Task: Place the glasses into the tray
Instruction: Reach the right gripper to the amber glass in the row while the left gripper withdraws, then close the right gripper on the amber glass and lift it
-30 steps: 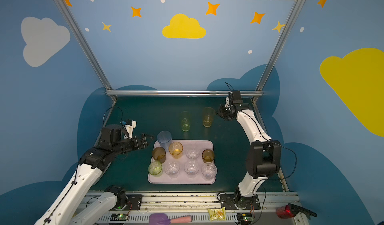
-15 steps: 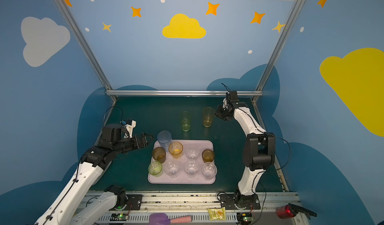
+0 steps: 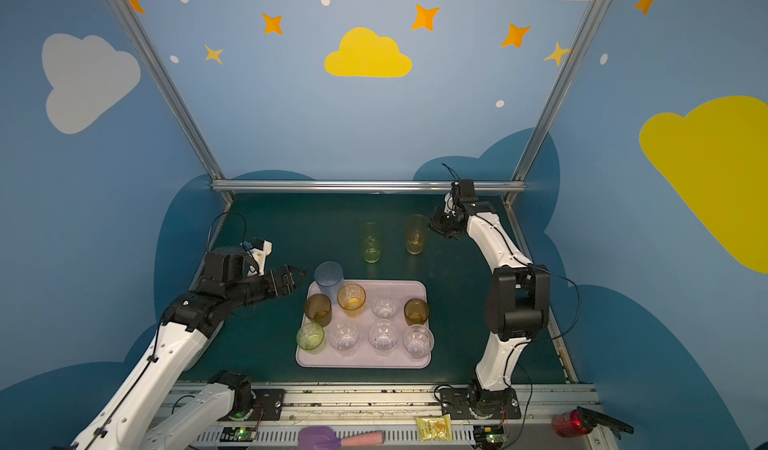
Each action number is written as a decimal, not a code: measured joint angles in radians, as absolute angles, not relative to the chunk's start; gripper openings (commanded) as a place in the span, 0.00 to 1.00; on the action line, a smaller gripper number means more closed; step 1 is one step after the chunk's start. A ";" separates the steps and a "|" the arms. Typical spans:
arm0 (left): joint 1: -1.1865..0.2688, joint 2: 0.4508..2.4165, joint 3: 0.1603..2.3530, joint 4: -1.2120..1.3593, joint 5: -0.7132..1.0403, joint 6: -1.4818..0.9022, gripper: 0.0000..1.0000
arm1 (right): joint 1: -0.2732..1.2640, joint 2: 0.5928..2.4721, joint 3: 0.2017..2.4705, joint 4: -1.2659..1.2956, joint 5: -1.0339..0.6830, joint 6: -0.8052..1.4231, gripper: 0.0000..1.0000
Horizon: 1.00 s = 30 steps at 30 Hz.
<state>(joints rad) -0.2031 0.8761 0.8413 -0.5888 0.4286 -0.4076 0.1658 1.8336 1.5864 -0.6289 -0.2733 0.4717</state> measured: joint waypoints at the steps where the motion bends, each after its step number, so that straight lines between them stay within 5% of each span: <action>1: -0.203 0.876 0.841 -0.589 0.429 -0.408 1.00 | 0.168 1.839 1.594 -0.627 -0.273 0.471 0.29; 30: -0.192 0.876 0.841 -0.590 0.432 -0.408 1.00 | 0.223 1.974 1.731 -0.725 -0.124 0.429 0.18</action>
<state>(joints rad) -0.1917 0.8761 0.8413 -0.5903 0.4324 -0.4084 0.2230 1.9743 1.7313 -0.7254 -0.1238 0.4290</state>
